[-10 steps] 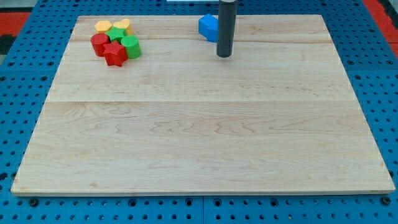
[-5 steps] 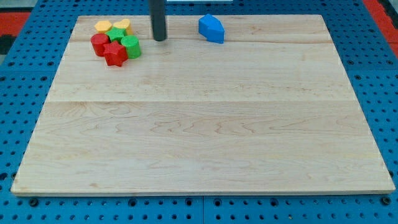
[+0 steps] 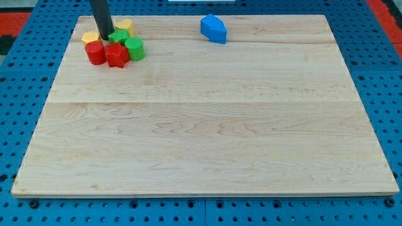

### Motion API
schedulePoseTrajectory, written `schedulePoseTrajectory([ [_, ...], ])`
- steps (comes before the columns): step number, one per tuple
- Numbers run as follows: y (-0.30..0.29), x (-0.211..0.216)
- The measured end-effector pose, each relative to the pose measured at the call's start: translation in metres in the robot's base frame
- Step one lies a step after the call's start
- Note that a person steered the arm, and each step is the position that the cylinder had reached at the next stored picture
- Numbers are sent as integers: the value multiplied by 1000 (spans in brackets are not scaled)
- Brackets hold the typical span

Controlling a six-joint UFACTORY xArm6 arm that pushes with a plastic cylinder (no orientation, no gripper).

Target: Separate the green blocks from a group of blocks

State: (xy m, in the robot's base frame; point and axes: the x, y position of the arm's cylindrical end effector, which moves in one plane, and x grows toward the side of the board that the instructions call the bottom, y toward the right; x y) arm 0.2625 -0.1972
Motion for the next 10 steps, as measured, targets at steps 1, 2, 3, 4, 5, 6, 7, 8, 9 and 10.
schedulePoseTrajectory([
  [1,8,16],
  [2,40,33],
  [3,51,30],
  [4,55,28],
  [5,84,28],
  [6,86,14],
  [7,94,42],
  [8,111,87],
  [9,111,80],
  [10,96,102],
])
